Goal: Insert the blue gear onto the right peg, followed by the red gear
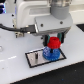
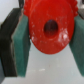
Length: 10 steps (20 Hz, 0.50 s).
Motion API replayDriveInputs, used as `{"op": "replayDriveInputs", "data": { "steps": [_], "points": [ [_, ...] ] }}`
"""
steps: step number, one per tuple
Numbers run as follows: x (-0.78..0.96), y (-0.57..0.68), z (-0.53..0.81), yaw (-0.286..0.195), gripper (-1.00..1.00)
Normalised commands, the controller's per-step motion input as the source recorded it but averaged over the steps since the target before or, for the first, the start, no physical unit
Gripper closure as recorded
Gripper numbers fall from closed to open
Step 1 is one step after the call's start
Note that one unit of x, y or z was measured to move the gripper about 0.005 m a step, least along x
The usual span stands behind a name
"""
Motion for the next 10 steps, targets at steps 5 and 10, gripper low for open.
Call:
{"op": "replayDriveInputs", "data": {
  "steps": [5, 10],
  "points": [
    [0.12, 0.05, -0.09, 0.0, 1.0],
    [0.07, 0.0, -0.09, 0.0, 1.0]
  ]
}}
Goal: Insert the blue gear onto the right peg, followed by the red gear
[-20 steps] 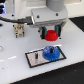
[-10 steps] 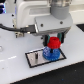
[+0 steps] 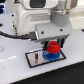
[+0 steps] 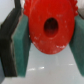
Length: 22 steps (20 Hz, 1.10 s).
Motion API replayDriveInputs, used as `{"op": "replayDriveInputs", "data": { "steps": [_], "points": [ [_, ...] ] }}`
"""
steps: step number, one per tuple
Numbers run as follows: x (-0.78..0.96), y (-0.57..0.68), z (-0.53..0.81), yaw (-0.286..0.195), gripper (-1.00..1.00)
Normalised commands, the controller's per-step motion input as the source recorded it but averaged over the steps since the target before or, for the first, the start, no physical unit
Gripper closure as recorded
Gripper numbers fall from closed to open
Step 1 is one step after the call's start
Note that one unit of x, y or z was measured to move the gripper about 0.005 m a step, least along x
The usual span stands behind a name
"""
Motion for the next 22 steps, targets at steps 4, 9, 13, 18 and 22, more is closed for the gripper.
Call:
{"op": "replayDriveInputs", "data": {
  "steps": [4, 9, 13, 18, 22],
  "points": [
    [0.05, 0.01, 0.02, 0.0, 1.0],
    [0.01, 0.01, 0.21, 0.0, 1.0],
    [0.04, 0.01, 0.14, 0.0, 1.0],
    [0.13, -0.04, 0.19, 0.0, 1.0],
    [0.13, -0.06, -0.08, 0.0, 1.0]
  ]
}}
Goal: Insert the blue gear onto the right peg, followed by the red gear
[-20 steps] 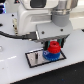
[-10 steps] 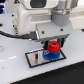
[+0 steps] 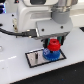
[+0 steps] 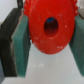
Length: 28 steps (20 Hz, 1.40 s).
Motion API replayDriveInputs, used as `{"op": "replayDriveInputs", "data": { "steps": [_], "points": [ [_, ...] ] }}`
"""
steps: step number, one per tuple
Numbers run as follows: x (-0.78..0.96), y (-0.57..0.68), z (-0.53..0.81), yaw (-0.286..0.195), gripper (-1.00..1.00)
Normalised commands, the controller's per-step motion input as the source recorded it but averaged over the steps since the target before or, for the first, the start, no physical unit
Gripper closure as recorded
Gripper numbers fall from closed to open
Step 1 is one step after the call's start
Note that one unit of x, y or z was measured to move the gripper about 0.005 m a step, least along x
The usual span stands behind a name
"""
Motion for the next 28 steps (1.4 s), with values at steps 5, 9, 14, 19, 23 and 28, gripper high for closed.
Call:
{"op": "replayDriveInputs", "data": {
  "steps": [5, 9, 14, 19, 23, 28],
  "points": [
    [0.15, -0.07, -0.02, 0.0, 1.0],
    [0.13, -0.02, -0.08, 0.0, 1.0],
    [0.14, -0.03, -0.01, 0.0, 1.0],
    [0.15, -0.03, -0.25, 0.0, 1.0],
    [0.13, -0.03, -0.13, 0.0, 1.0],
    [0.1, -0.01, -0.09, 0.0, -1.0]
  ]
}}
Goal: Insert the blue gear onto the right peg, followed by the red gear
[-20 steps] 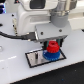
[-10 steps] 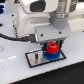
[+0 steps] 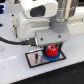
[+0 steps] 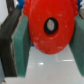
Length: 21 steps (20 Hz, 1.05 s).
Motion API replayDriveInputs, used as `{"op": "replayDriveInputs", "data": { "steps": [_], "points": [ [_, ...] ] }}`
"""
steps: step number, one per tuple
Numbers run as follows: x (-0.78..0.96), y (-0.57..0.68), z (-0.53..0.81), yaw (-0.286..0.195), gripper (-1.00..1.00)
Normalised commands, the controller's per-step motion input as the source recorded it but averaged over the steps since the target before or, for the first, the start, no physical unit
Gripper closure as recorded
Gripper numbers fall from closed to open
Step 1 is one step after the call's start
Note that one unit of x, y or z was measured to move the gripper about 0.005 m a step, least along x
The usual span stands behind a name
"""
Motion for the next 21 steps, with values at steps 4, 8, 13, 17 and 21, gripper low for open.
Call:
{"op": "replayDriveInputs", "data": {
  "steps": [4, 8, 13, 17, 21],
  "points": [
    [-0.02, 0.08, 0.0, 0.0, -1.0],
    [0.04, 0.02, -0.09, 0.0, -1.0],
    [0.01, 0.08, 0.51, 0.0, -1.0],
    [0.01, 0.11, 0.76, 0.0, -1.0],
    [-0.05, 0.18, 0.65, 0.0, -1.0]
  ]
}}
